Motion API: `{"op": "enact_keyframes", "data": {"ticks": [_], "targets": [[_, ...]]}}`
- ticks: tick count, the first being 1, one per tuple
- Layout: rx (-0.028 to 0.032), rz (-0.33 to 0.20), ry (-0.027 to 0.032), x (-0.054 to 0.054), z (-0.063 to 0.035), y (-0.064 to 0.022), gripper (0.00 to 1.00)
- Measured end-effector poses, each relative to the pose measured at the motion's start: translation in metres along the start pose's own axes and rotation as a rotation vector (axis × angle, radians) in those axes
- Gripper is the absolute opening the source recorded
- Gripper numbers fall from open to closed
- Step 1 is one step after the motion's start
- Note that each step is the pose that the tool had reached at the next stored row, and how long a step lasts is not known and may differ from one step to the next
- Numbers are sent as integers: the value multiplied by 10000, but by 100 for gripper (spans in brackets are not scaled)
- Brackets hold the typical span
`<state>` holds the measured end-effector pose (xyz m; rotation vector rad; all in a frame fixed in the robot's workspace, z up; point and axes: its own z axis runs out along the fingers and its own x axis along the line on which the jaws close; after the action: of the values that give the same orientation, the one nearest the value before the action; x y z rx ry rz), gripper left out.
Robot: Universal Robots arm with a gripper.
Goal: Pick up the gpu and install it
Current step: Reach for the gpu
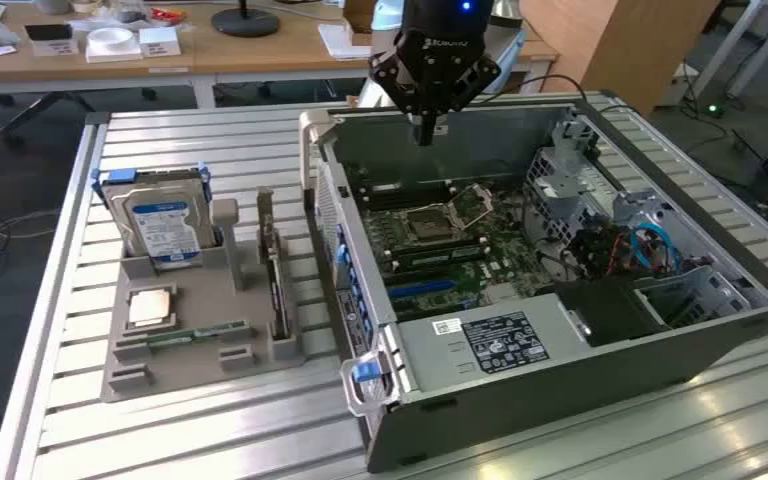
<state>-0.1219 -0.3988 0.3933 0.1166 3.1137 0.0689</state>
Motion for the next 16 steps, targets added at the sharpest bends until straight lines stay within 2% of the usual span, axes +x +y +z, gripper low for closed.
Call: {"op": "enact_keyframes", "data": {"ticks": [12,16], "targets": [[-1,0,-1,0,0,0,11],[1,0,0,51,6,-4,11]]}}
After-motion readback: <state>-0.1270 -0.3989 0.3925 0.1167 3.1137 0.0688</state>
